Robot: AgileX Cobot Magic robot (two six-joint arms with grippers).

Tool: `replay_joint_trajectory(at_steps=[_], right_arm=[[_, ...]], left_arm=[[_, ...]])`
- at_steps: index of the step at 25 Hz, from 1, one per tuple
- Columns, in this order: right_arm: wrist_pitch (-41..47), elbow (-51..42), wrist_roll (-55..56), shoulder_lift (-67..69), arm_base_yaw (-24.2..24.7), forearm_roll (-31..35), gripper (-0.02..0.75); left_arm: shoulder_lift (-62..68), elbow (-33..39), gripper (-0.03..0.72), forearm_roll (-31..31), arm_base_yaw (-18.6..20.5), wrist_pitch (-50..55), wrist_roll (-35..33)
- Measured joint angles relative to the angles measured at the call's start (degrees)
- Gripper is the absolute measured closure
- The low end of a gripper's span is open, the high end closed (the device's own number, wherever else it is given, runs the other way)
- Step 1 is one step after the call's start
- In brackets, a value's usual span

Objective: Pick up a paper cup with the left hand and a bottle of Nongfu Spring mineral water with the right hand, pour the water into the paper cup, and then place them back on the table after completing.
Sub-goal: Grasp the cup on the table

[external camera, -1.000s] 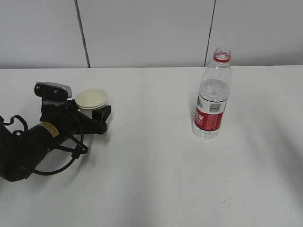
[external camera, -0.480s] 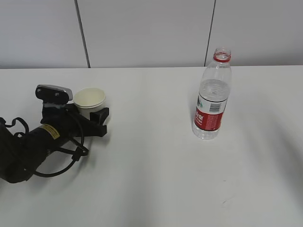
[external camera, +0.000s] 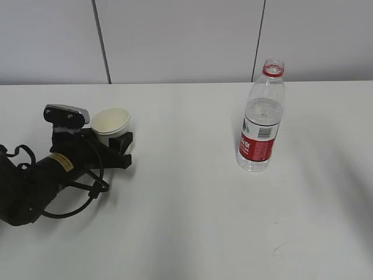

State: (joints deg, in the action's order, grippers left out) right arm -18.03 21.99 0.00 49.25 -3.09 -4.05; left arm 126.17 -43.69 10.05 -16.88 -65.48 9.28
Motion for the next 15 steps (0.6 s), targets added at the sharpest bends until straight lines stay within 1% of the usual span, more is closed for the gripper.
replay_joint_trajectory(at_steps=[5,9,15], right_arm=[[-0.8,0.0,0.0,5.5,0.0,0.0,0.151],[-4.8,0.0,0.7,11.9,0.0,-0.3,0.152],[-12.3,0.0,7.0,20.4,0.0,-5.6,0.150]], left_arm=[[0.0,0.0,0.243,0.0,0.0,0.0,0.0],[0.0,-0.1,0.243,0.0,0.0,0.0,0.0],[0.0,-0.1,0.243,0.1,0.0,0.0,0.0]])
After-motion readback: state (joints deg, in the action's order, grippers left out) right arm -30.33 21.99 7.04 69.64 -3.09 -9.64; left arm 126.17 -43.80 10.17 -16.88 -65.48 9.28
